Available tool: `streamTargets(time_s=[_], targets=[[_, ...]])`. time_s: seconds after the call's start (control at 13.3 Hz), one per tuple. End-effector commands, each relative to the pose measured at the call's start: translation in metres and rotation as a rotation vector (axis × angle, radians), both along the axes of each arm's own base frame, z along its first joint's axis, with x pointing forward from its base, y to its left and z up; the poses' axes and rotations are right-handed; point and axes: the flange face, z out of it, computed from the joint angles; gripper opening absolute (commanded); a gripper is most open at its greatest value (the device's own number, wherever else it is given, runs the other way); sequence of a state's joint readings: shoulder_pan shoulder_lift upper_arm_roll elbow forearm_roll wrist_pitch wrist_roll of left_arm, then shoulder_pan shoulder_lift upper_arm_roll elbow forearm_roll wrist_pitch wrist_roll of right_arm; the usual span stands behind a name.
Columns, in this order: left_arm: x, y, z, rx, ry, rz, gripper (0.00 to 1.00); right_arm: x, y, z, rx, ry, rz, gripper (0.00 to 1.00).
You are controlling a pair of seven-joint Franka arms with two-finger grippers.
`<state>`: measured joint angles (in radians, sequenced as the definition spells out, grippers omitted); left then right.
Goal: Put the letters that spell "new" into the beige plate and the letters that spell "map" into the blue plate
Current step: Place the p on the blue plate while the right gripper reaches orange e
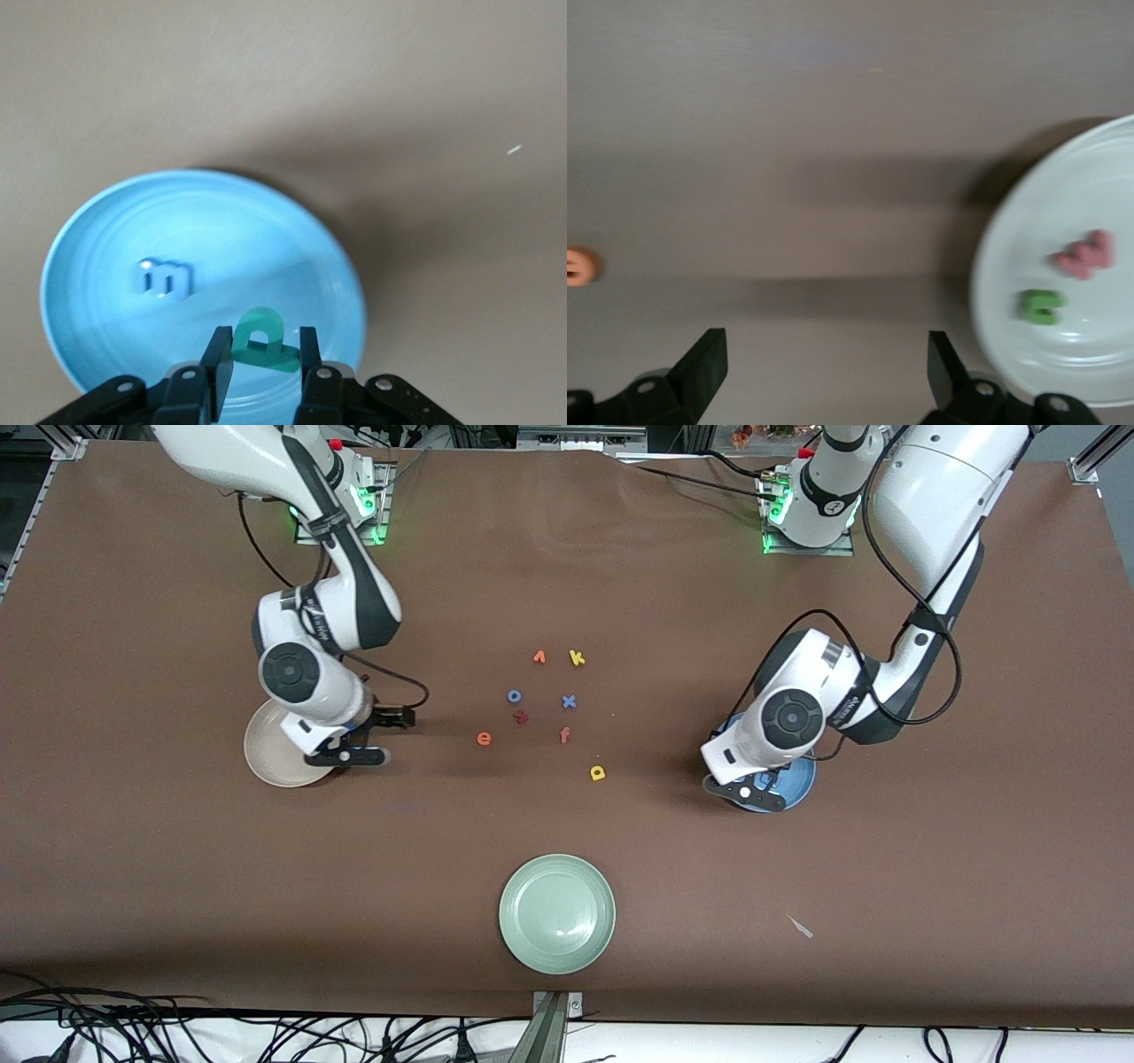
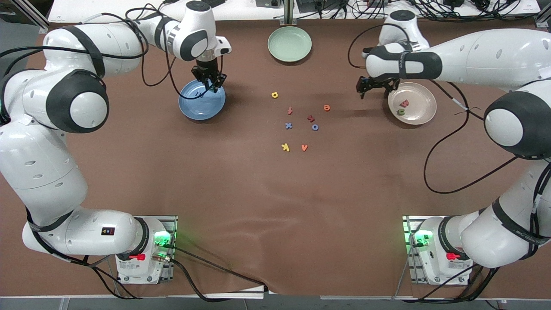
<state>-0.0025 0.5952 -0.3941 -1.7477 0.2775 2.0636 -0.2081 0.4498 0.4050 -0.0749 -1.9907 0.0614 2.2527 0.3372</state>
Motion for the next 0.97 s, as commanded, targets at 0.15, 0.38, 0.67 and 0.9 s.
streamTargets(time_s=[0.15, 0.38, 0.67, 0.9], targets=[[-0.021, 0.041, -0.023, -0.004, -0.055, -0.055, 0.35, -0.005, 0.054, -0.024, 0.048, -0.058, -0.086, 1.00], [-0.021, 0.031, -0.016, -0.011, -0.063, -0.069, 1.00, -0.008, 0.077, -0.032, 0.074, -0.075, -0.085, 1.00], [-0.012, 0.009, 0.012, -0.011, -0.069, -0.064, 1.00, -0.011, 0.114, -0.043, 0.099, -0.072, -0.119, 1.00], [0.004, -0.012, 0.042, -0.026, -0.090, -0.064, 1.00, -0.014, 0.126, -0.051, 0.094, -0.070, -0.092, 1.00]])
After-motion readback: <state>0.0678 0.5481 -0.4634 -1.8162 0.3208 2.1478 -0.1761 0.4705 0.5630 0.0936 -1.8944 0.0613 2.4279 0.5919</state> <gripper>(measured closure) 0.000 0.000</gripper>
